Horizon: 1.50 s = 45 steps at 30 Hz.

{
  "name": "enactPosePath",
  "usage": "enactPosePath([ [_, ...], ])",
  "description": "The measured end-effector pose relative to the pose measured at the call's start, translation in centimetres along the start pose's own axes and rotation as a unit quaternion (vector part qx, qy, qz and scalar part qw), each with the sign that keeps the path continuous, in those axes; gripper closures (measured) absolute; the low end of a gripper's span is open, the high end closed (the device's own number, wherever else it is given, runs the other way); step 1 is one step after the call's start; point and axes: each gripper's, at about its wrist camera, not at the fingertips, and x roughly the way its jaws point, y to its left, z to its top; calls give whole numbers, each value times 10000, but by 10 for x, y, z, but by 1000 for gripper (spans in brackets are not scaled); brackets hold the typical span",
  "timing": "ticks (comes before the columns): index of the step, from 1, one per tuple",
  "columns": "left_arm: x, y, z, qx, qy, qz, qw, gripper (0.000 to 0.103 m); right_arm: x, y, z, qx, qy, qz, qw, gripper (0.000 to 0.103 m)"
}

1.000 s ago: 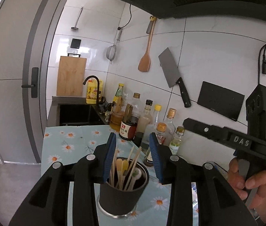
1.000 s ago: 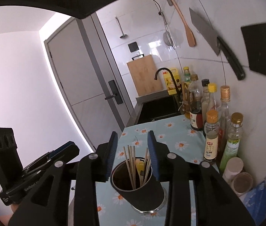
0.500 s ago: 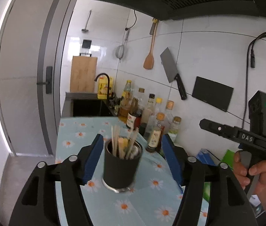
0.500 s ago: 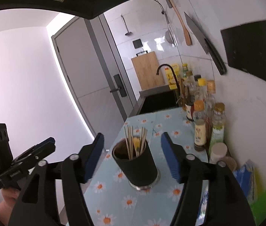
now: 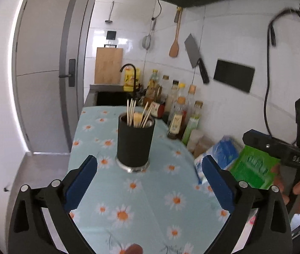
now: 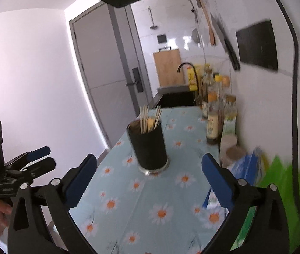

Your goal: Organize utensils

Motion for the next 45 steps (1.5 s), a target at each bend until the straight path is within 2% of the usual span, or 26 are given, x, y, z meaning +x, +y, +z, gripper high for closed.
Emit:
enactPosePath([
  [3,-8,-11,-18,112,95,85,9999,7,-6,1,-19,-32,102,-32,9999,5],
  [6,-11,-17,-35,0,286,89,9996,7,-13,2,-36,-11,231,-131,9996,5],
  [13,-21,-32,-68,-74,521,16,9986,7,-25,2,-62,113,469,-130,9988,5],
  [19,-24,-33,-88,-92,672,65,9977,7,-30,9,-80,-66,578,-220,9981,5],
  [24,-28,-31,-97,-83,723,84,9973,7,-25,13,-89,-38,808,-239,9964,5],
  [28,-26,-25,-102,-236,818,91,9963,7,-26,20,-94,-142,818,-295,9961,5],
  [45,-29,-18,-107,-205,938,34,9954,7,-23,29,-104,70,925,-367,9950,5],
])
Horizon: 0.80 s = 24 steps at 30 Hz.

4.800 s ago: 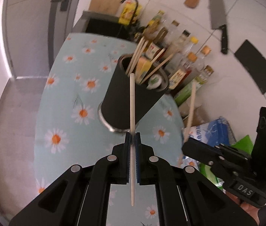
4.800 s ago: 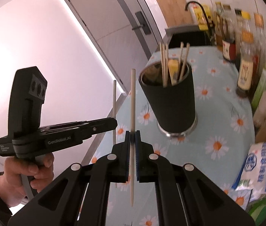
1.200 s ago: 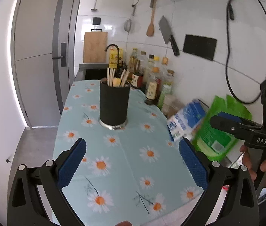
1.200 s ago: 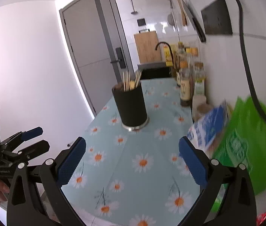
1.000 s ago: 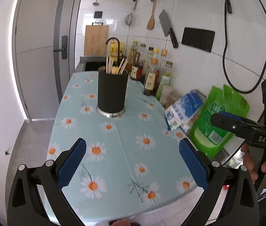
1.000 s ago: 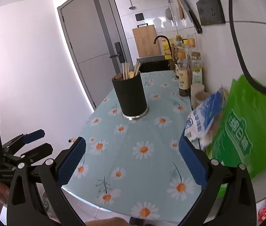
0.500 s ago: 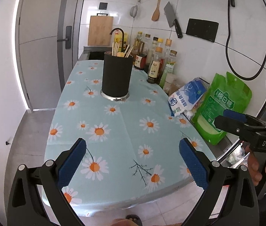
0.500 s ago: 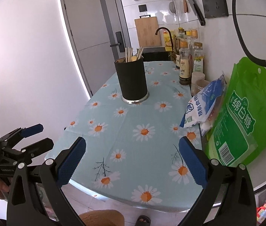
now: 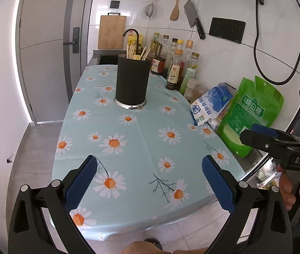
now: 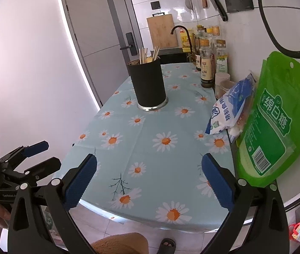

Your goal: Organize utensils

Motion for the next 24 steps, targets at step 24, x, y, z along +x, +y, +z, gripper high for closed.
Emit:
enactPosePath([
  [24,-9,4,2,67,-19,1,10000,7,-5,7,2,-98,31,13,9999,5],
])
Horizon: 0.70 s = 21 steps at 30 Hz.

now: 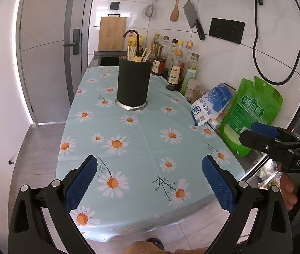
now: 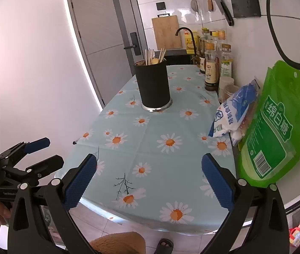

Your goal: Organize utensils

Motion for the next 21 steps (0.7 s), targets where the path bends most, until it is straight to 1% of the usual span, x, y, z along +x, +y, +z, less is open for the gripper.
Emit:
enactPosePath([
  [7,-1,-3,0,34,15,-30,10000,7,-4,-3,0,-8,-68,-122,9999,5],
  [21,4,-12,-1,165,71,-57,9998,7,-3,-6,1,-3,-23,-122,9999,5],
])
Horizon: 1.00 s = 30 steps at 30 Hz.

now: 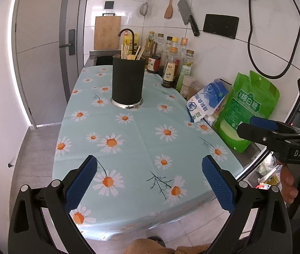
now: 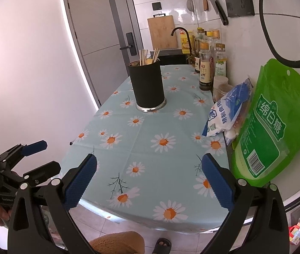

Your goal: Organize utensils

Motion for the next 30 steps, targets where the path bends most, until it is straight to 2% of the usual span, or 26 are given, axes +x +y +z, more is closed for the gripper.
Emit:
enactPosePath([
  [30,7,-8,-2,109,69,-49,9999,7,2,-7,-3,68,72,45,9999,5],
])
